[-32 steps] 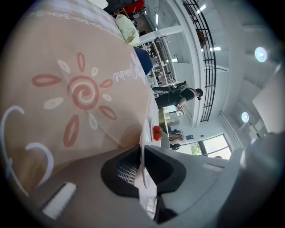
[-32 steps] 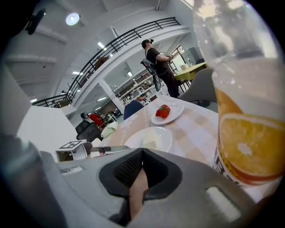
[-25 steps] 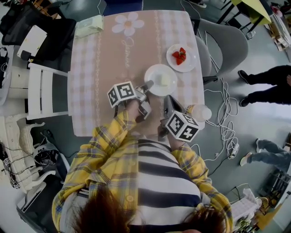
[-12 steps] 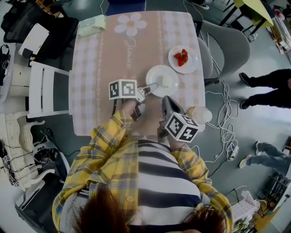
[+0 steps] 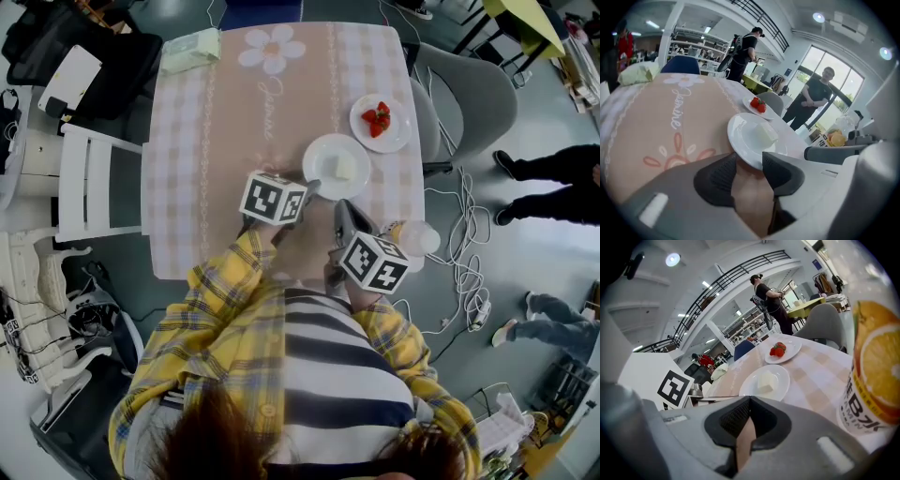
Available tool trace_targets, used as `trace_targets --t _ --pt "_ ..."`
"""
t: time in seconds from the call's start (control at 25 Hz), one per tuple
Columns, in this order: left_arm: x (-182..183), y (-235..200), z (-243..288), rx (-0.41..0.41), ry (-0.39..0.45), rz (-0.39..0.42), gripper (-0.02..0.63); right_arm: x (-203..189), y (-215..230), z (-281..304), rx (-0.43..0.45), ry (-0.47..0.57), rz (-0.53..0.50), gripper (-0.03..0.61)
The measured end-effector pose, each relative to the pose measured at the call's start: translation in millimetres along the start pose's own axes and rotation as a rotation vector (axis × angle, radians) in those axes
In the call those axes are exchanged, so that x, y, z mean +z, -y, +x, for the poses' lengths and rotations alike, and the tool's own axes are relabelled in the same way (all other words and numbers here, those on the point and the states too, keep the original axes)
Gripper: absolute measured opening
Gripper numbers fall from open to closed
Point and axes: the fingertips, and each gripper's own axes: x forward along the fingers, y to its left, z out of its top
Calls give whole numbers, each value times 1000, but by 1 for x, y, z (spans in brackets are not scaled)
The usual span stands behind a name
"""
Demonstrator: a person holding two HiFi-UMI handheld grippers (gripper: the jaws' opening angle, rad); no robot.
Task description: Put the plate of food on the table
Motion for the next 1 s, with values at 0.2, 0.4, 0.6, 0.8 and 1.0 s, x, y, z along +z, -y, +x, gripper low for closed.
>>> trace_targets --t 0.2,0.4,0.6,0.8,1.0 --pt "8 -6 -13 97 34 163 166 -3 -1 -1 -16 2 0 0" --pt "23 3 -33 53 162 151 9 -7 -5 0 -35 2 -16 0" --pt "31 24 -55 -78 287 84 3 -10 -15 1 -48 16 -28 1" --pt "17 42 -77 -224 321 20 3 -13 -27 -3 -75 48 -42 0" --pt "-3 38 -98 -286 316 -36 3 -18 -36 -12 -124 108 -40 0"
